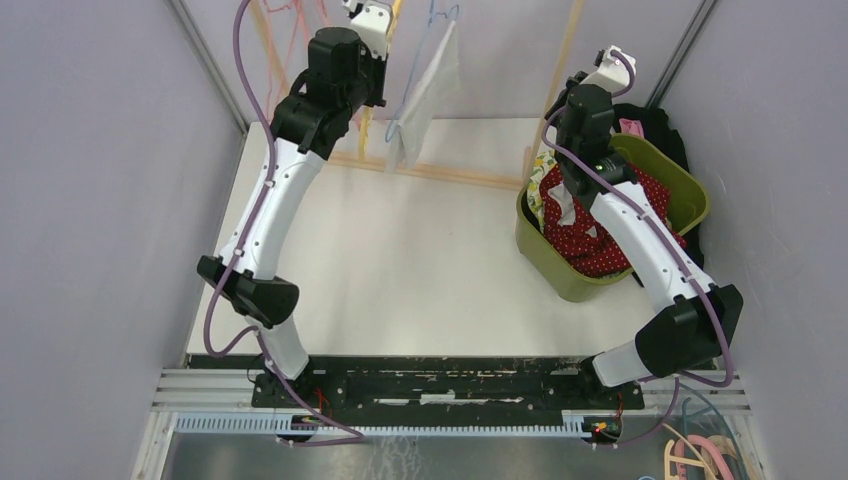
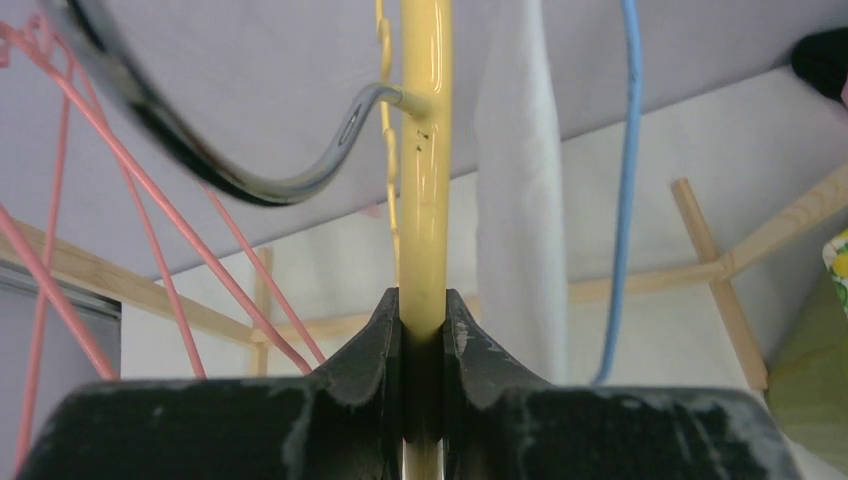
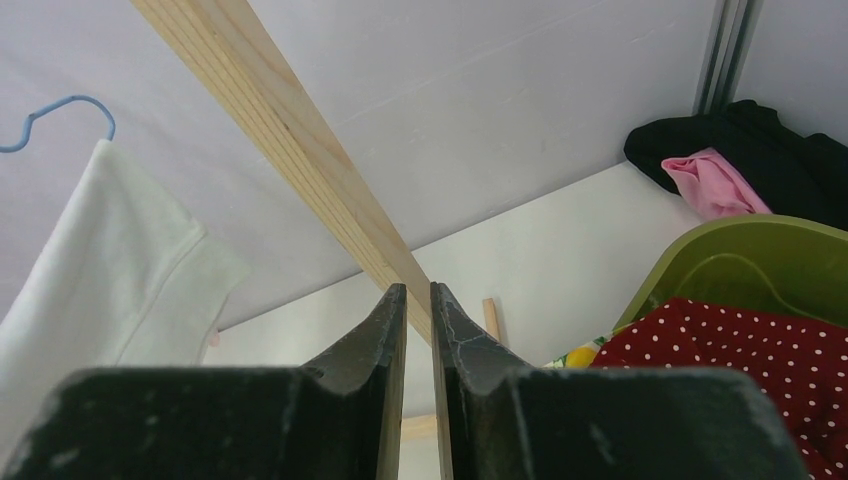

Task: Remove the skirt from the hanger
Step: Place the hanger at the clothesline.

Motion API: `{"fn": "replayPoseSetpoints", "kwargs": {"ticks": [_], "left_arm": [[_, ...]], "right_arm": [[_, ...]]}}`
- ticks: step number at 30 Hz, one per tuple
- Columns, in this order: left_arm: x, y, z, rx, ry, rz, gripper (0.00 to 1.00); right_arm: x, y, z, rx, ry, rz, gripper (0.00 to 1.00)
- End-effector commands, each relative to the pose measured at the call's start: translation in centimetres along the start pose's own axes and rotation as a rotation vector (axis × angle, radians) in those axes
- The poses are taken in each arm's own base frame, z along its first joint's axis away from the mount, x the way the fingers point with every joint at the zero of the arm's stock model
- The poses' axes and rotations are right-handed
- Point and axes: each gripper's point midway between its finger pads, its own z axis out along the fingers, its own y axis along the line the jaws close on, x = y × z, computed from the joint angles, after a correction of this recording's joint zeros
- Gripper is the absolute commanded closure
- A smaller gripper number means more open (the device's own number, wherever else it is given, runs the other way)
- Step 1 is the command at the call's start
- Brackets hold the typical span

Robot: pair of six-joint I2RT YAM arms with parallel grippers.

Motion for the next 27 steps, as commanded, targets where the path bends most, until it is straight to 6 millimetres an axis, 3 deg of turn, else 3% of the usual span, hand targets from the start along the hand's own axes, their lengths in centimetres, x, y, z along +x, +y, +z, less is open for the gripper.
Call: {"fn": "replayPoseSetpoints", "kwargs": {"ticks": [1, 9, 18, 27], "left_arm": [[-4.7, 2.8, 0.5, -0.082, -0.143, 0.009, 0.97], [-6.7, 3.5, 2.9, -0.089, -0.229, -0.034, 0.97], [-11.2, 3.4, 2.8, -0.07, -0.415, -0.072, 0.97], [-12.0, 3.7, 5.1, 0.088, -0.498, -0.217, 0.97]], "right_arm": [[-2.0, 0.9, 0.0, -0.028, -0.051, 0.041, 0.81], [-2.3, 0.8, 0.2, -0.016, -0.065, 0.033, 0.81], [-2.7, 1.0, 0.6, -0.013, -0.08, 0.031, 0.81], [-3.0, 0.6, 0.6, 0.002, -0.105, 0.037, 0.81]]}}
